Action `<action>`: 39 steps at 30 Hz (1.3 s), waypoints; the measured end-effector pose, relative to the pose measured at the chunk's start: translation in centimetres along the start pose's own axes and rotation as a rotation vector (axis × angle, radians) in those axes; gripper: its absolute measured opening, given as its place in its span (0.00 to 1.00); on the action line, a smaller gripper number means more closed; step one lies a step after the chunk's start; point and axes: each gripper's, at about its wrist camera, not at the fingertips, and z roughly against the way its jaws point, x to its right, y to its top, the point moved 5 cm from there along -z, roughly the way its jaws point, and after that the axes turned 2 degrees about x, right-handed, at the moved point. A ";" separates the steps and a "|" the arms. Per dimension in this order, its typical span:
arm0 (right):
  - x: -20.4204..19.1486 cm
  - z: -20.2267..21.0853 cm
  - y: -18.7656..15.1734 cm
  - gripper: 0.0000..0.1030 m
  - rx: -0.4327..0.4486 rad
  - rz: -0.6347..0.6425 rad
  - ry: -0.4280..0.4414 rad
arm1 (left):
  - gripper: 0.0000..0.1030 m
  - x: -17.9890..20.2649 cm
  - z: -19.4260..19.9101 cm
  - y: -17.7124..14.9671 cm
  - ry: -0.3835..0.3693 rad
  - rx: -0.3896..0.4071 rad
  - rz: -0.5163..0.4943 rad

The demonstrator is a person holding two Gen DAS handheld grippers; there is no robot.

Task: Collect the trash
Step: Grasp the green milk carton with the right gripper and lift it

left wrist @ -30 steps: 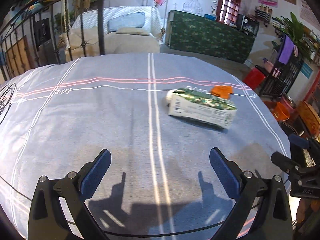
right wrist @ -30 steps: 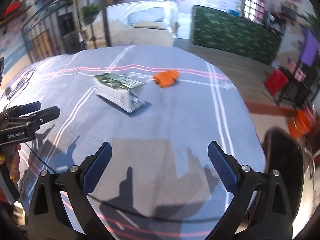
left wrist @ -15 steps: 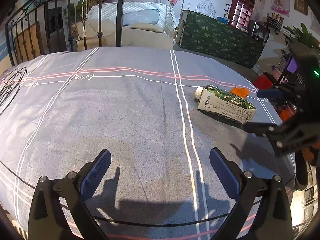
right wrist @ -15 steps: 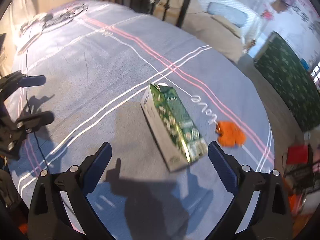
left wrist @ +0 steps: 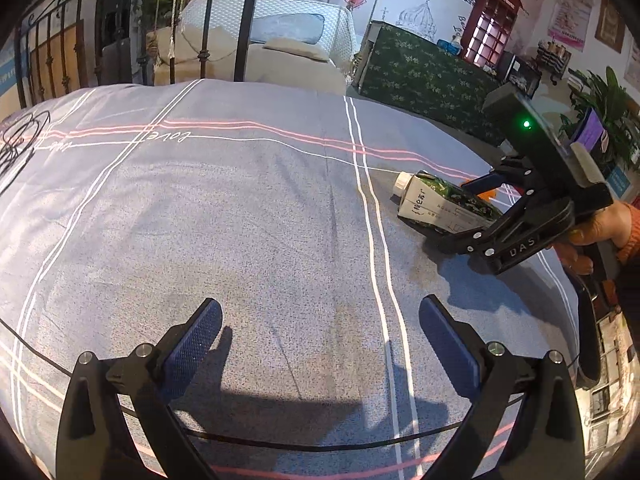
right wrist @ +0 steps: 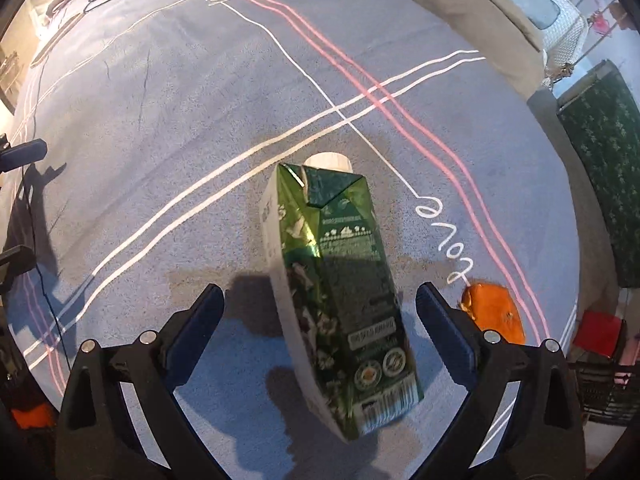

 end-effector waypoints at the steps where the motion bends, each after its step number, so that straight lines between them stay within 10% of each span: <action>1: 0.1 -0.1 0.2 0.92 -0.006 -0.002 0.013 | 0.95 0.0 0.0 0.0 -0.004 0.001 0.009; 6: 0.4 -1.0 0.9 0.91 -0.026 0.004 0.025 | 0.95 0.2 -0.5 -0.4 -0.015 -0.015 0.014; 16: 0.8 -1.5 0.8 0.51 -0.029 -0.046 0.098 | 0.95 0.9 -0.5 -0.4 -0.029 -0.014 0.015; 39: 1.7 9.3 -9.0 0.50 0.320 -0.318 -0.113 | 0.95 6.1 -3.8 1.6 -0.049 -0.059 -0.162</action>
